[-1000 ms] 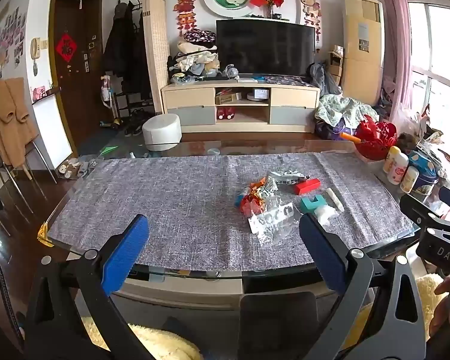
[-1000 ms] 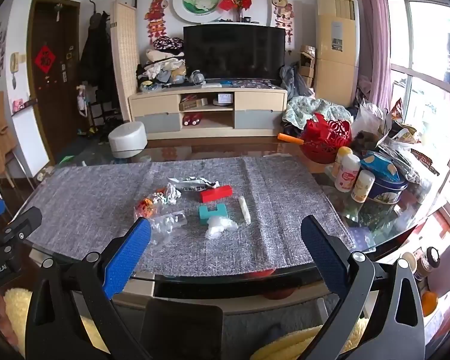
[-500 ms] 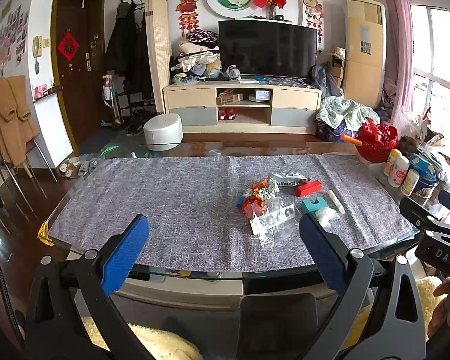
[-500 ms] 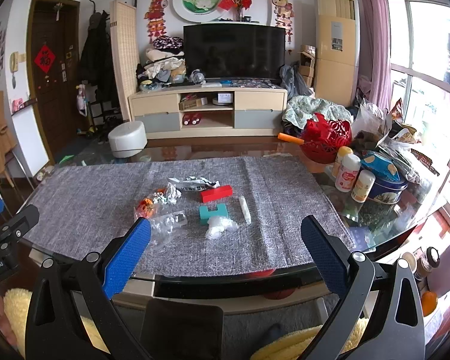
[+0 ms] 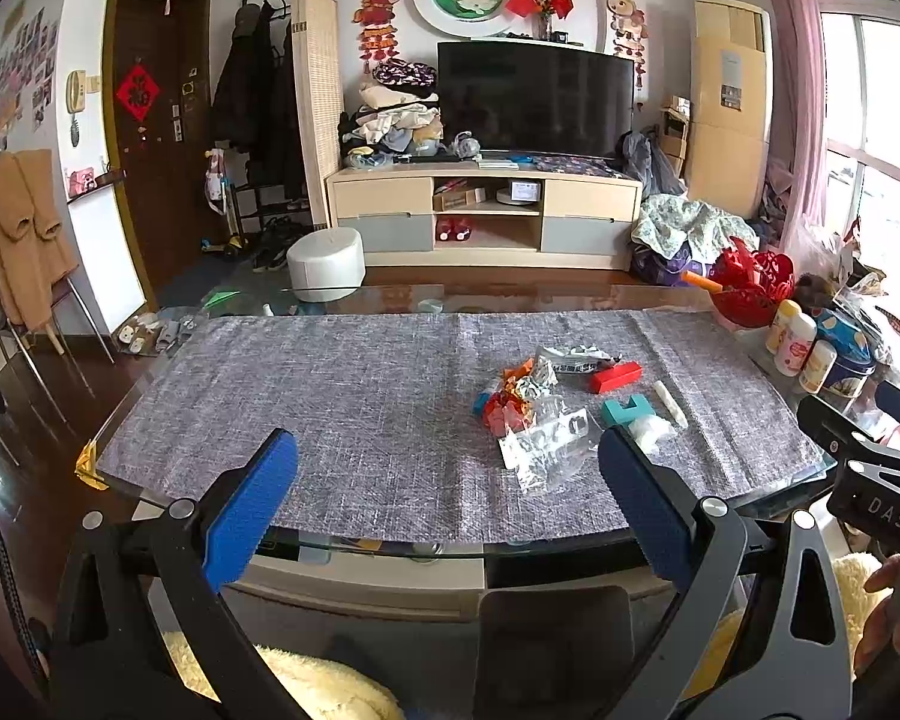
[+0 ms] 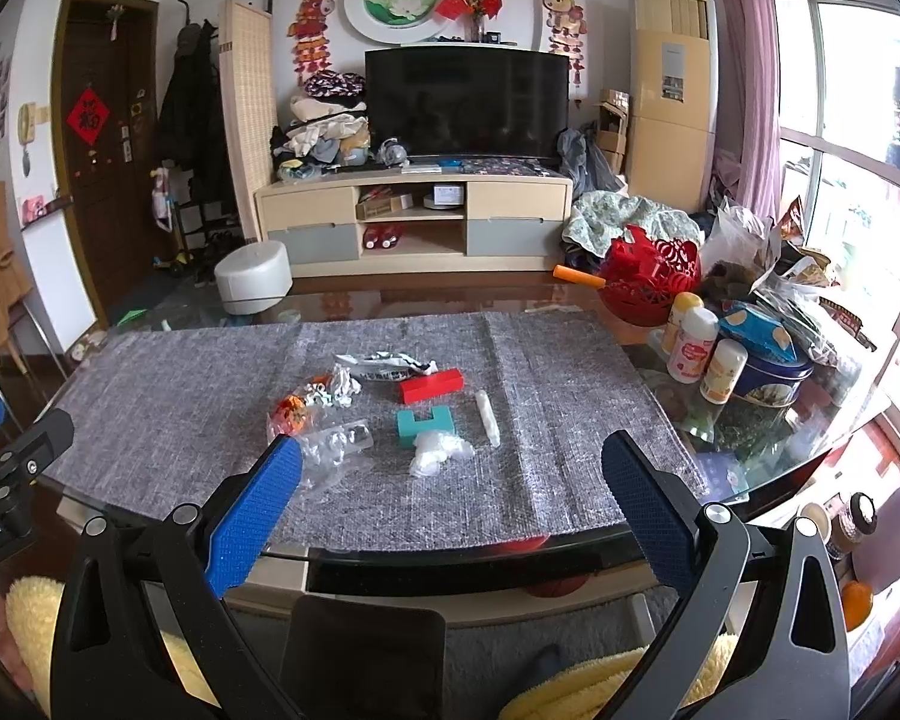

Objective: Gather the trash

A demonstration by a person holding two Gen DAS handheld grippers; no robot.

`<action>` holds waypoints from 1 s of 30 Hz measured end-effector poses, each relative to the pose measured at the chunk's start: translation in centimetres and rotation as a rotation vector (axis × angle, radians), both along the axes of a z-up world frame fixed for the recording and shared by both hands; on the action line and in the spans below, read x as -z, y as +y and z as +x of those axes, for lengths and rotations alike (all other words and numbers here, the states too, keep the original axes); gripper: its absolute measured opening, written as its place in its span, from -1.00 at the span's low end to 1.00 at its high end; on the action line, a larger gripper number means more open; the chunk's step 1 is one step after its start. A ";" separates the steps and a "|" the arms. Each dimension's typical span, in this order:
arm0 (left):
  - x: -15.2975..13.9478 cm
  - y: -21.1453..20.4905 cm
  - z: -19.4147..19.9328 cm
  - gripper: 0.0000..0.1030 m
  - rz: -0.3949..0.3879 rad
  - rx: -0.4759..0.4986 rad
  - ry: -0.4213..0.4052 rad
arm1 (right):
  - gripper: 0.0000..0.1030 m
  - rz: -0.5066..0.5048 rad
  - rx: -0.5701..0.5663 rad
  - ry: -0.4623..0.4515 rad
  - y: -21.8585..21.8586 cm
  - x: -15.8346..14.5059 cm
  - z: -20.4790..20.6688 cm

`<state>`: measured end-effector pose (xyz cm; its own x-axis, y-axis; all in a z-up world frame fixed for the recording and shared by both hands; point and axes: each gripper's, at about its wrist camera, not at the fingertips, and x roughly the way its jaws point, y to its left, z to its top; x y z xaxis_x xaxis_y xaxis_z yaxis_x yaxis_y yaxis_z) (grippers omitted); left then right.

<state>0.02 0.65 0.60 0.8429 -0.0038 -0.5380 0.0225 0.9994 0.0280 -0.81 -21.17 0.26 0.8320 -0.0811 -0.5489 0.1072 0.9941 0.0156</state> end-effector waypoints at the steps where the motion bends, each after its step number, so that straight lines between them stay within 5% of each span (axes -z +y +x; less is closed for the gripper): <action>1: 0.0 0.0 0.0 0.84 -0.001 -0.001 -0.001 | 0.94 0.000 0.000 0.000 0.0 0.0 0.0; 30: 0.0 -0.1 -0.1 0.84 -0.001 0.002 0.001 | 0.94 -0.002 0.003 -0.003 0.1 -0.3 -0.3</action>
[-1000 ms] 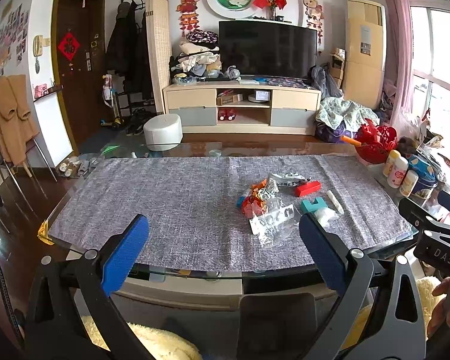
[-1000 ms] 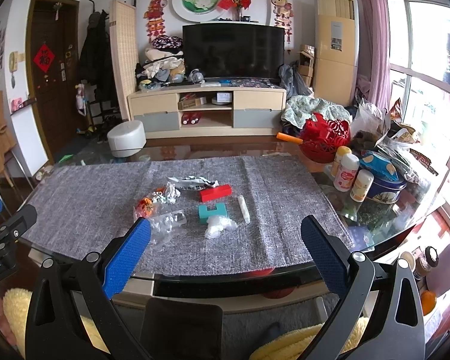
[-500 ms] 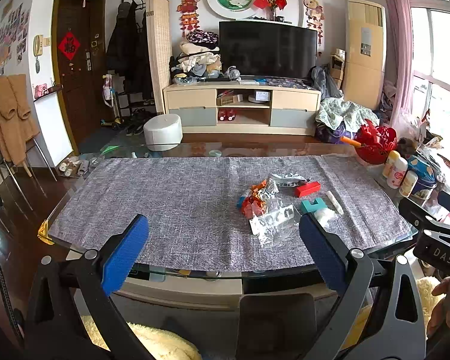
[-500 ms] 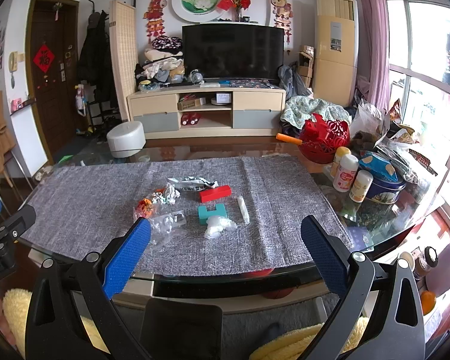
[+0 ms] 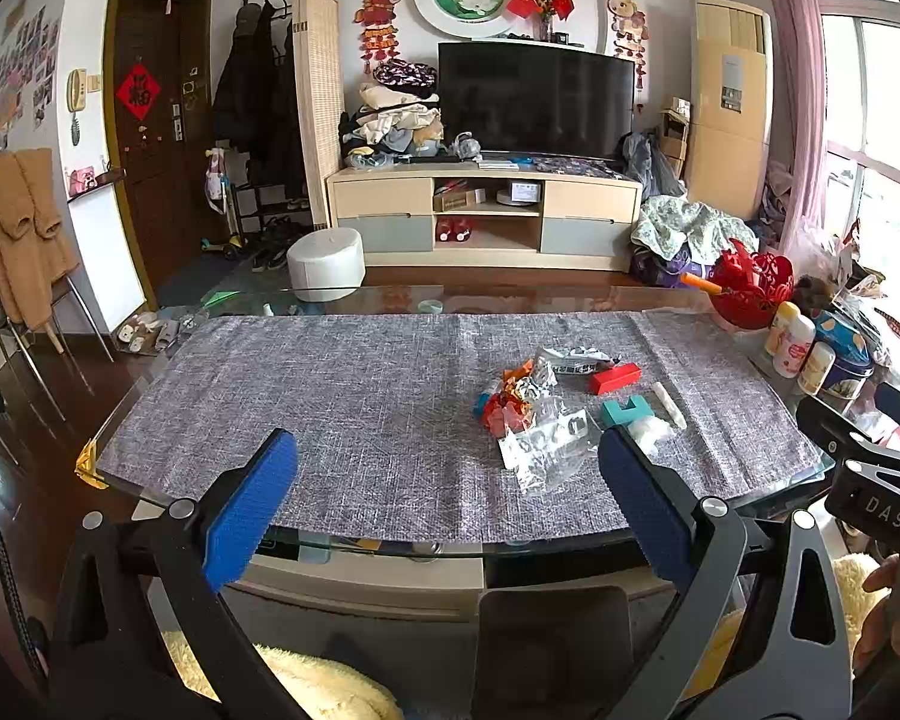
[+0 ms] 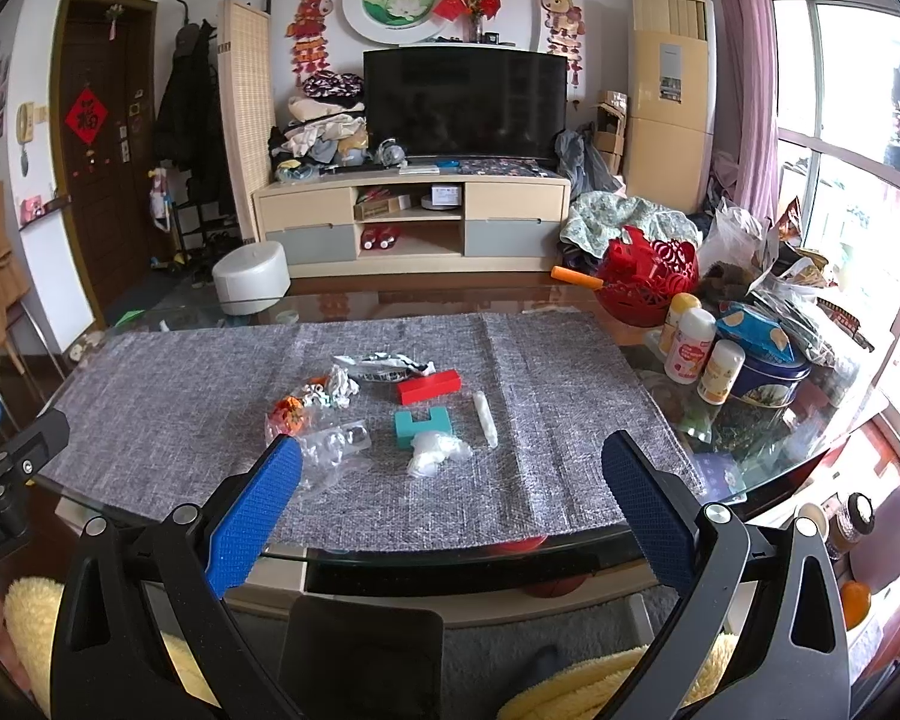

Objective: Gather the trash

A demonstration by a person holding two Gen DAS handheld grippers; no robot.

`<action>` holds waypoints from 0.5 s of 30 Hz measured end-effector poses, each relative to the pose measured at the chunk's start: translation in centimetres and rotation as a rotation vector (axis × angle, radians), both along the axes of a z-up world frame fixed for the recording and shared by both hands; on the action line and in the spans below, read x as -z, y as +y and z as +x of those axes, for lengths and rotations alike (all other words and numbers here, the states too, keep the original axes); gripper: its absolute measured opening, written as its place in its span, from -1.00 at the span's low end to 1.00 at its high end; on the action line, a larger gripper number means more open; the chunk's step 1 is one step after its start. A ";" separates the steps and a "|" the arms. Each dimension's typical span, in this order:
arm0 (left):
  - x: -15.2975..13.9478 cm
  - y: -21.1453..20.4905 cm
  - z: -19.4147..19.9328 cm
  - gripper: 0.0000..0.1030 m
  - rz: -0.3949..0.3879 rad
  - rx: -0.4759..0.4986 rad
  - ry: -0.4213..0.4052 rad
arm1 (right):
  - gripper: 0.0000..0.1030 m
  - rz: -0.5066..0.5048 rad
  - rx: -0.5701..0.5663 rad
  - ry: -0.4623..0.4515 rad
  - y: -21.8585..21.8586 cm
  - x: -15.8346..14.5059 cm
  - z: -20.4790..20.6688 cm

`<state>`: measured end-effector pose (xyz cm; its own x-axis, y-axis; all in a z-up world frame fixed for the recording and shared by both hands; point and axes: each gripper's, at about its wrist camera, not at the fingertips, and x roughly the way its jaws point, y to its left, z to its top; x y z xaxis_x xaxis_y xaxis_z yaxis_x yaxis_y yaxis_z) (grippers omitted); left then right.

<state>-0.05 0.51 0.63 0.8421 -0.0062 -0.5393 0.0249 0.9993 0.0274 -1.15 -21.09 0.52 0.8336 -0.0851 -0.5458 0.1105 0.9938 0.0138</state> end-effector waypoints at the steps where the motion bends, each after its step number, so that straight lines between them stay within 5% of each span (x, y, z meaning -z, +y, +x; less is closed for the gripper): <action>1: 0.0 0.0 0.0 0.84 -0.001 0.000 0.000 | 0.94 0.001 0.000 0.001 0.0 0.0 0.0; 15: 0.0 0.2 0.2 0.84 -0.001 0.001 -0.001 | 0.94 0.000 0.003 0.000 -0.2 -0.1 -0.1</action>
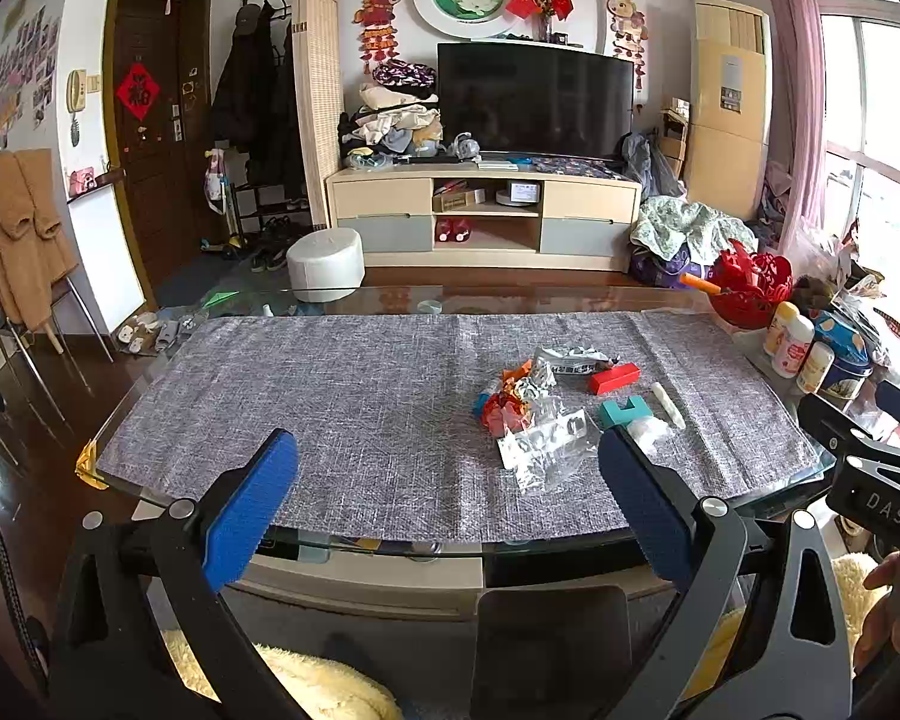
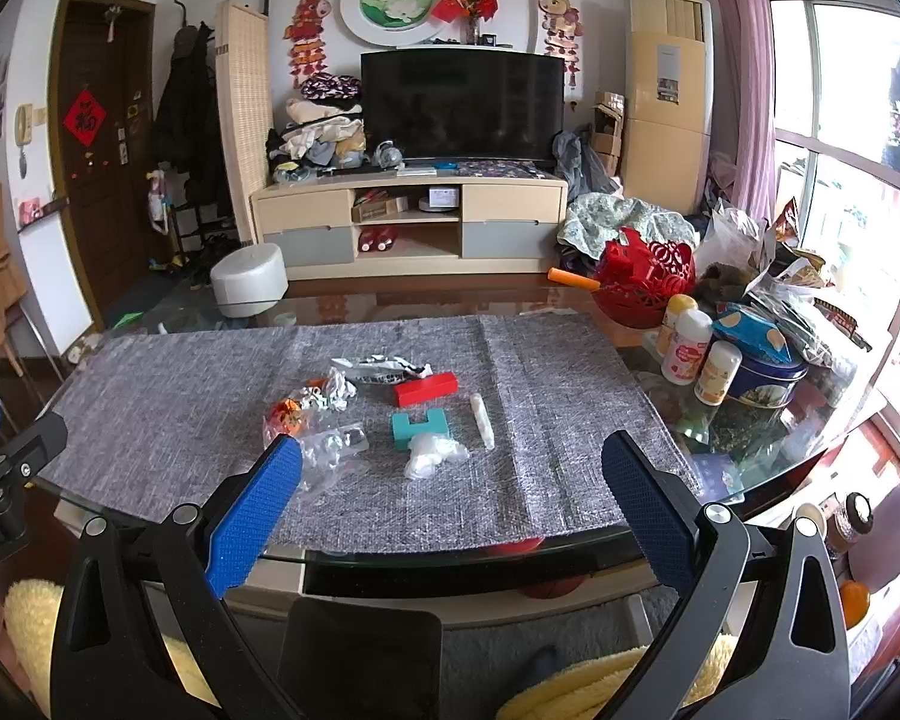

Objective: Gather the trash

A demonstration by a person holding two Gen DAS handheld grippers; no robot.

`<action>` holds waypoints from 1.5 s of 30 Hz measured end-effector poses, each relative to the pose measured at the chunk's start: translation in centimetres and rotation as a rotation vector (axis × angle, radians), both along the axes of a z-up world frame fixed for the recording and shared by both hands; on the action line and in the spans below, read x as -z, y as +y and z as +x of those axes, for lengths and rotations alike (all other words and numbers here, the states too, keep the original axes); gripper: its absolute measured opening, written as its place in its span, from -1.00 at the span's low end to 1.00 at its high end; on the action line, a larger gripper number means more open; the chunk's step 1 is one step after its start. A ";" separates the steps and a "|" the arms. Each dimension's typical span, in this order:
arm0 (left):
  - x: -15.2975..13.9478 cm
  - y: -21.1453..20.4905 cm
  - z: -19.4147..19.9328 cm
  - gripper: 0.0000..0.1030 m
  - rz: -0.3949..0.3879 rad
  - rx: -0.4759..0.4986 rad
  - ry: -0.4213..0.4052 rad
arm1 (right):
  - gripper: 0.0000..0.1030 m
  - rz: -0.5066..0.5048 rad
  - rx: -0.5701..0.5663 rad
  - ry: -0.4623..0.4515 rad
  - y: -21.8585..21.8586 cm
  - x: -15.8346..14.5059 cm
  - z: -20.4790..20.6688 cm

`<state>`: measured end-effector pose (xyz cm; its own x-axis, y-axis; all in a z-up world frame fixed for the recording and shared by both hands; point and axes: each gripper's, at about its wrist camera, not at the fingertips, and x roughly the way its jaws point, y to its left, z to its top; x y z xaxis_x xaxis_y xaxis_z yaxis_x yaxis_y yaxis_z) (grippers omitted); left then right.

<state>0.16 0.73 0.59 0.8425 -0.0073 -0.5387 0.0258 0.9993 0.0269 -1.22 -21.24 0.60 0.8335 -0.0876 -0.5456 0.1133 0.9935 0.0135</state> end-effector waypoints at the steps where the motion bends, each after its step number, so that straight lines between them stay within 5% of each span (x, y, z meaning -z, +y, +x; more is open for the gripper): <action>1: 0.0 0.0 0.0 0.84 0.000 0.000 0.000 | 0.94 0.000 0.000 0.000 0.0 0.0 0.0; 17: 1.7 -0.2 1.4 0.84 0.026 -0.004 0.066 | 0.94 0.035 0.003 0.083 -1.5 2.4 2.2; 33: 10.2 -0.8 9.2 0.84 0.051 0.057 0.283 | 0.93 0.121 -0.042 0.308 -2.9 11.1 10.0; 38: 12.8 -1.7 12.3 0.70 0.082 0.111 0.336 | 0.55 0.127 -0.068 0.355 -2.5 13.2 13.6; 45: 14.6 -3.6 15.7 0.54 0.028 0.191 0.394 | 0.45 0.156 -0.091 0.383 -2.3 15.1 17.2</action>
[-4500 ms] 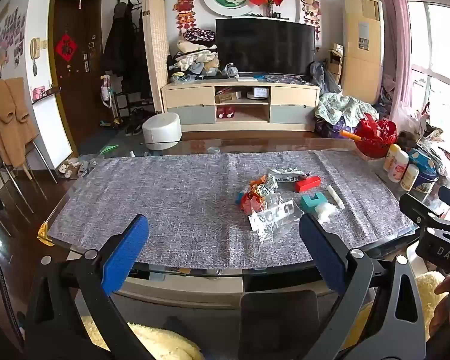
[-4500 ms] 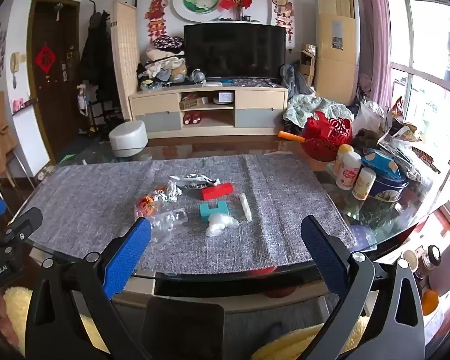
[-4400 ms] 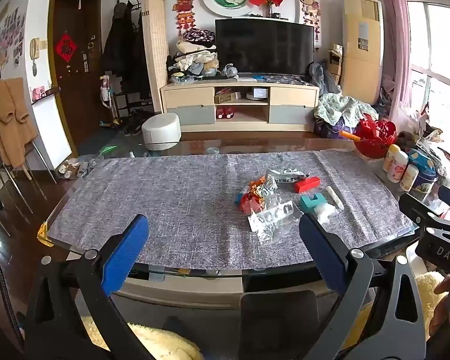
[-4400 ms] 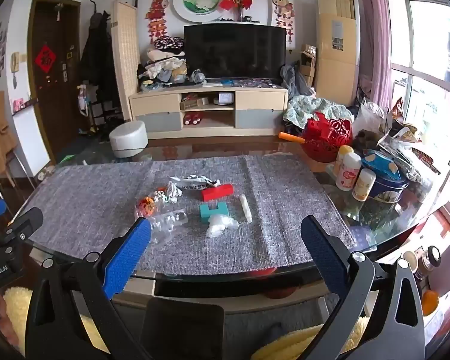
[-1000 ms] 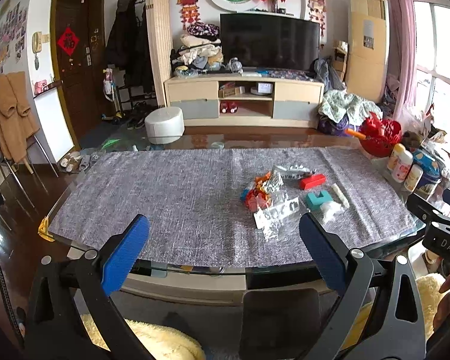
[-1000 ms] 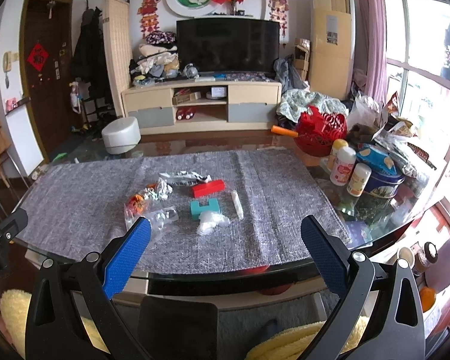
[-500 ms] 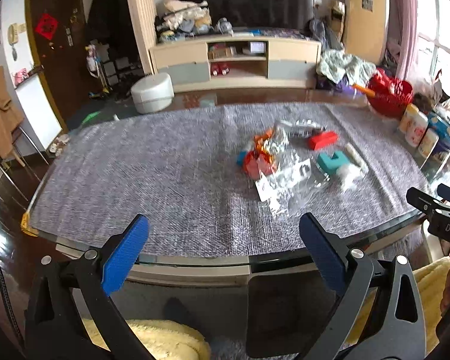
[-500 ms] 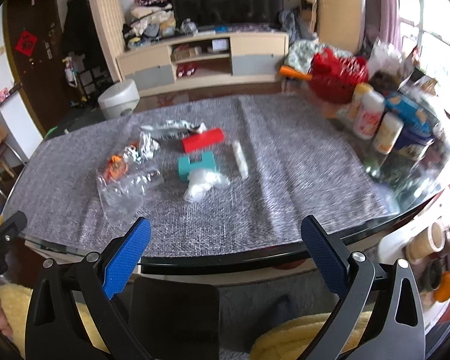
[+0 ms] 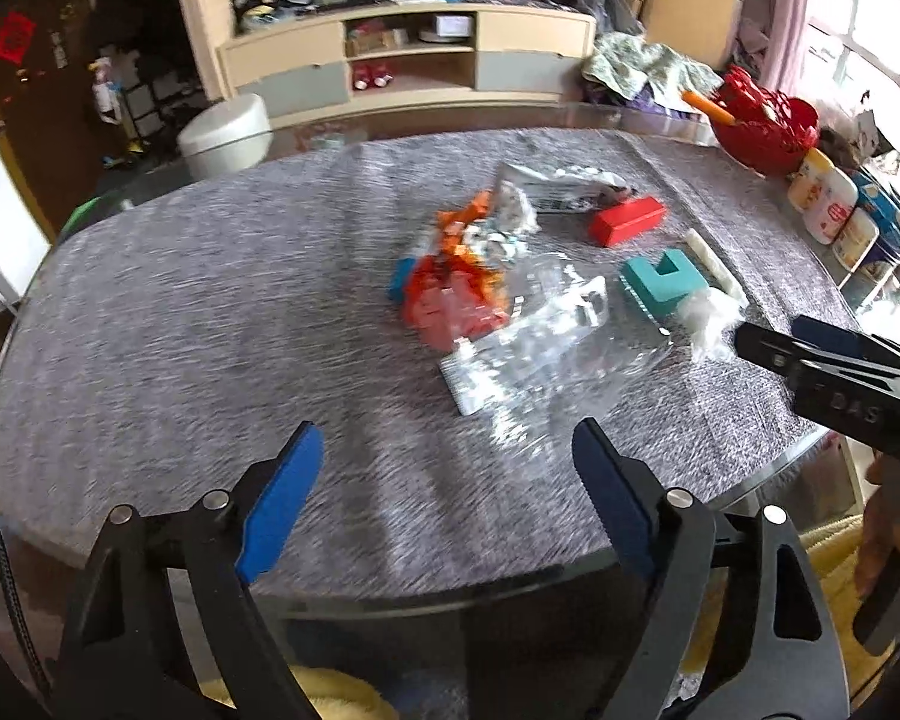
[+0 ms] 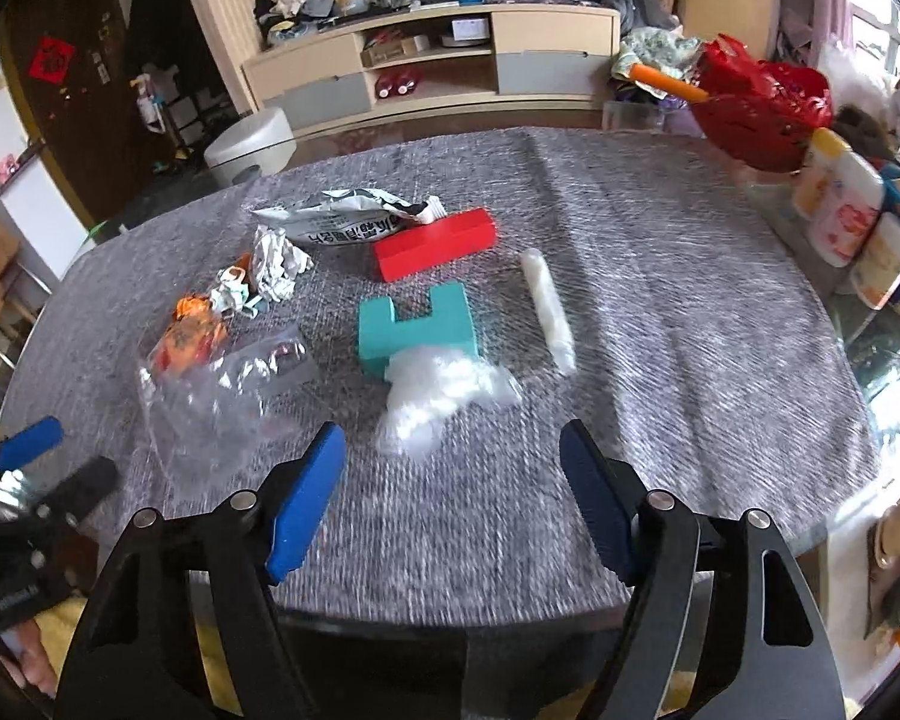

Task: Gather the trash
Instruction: 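Reach the right gripper to the white tissue wad and close on it, then grasp the clear plastic bag with the left gripper while the right carries tissue to the bin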

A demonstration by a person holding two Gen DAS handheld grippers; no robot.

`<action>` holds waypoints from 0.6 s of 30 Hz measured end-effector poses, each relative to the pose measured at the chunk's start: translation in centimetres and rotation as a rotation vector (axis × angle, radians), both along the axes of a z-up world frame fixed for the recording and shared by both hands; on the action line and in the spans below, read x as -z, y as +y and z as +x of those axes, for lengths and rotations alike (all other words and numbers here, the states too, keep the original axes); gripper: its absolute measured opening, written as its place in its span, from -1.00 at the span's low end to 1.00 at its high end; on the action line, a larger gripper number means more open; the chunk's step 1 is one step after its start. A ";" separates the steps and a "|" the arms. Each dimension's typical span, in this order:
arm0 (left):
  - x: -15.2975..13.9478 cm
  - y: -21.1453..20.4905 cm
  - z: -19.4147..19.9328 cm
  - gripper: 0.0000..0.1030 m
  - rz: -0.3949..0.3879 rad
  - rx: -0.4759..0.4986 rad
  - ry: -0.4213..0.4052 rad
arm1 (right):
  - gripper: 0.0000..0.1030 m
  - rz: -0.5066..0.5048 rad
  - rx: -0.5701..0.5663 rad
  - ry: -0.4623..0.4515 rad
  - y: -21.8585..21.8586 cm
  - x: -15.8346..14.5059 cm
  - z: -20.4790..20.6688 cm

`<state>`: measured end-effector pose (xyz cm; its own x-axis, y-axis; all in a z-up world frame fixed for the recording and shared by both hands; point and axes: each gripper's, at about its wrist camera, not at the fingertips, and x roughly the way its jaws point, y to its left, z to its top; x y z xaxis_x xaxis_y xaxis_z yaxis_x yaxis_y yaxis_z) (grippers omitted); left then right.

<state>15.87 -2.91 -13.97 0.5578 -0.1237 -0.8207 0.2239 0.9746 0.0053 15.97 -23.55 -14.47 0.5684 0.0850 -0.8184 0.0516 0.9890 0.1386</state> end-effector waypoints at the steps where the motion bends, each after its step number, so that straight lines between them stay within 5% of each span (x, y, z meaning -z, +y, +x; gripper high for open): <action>1: 0.3 -0.4 0.4 0.52 -0.001 0.007 0.005 | 0.45 0.001 -0.003 0.004 0.1 0.2 0.4; 10: 3.2 -0.9 3.5 0.12 -0.040 0.008 0.075 | 0.29 0.003 -0.015 0.053 -0.3 2.7 2.4; 18: 3.5 -1.8 4.3 -0.51 -0.077 0.042 0.080 | -0.28 -0.018 -0.029 0.042 -0.4 3.1 2.6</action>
<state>20.18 -4.70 -17.51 0.4839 -0.2094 -0.8497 0.2609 0.9613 -0.0883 18.60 -23.97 -17.58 0.5313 0.0856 -0.8428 0.0285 0.9925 0.1188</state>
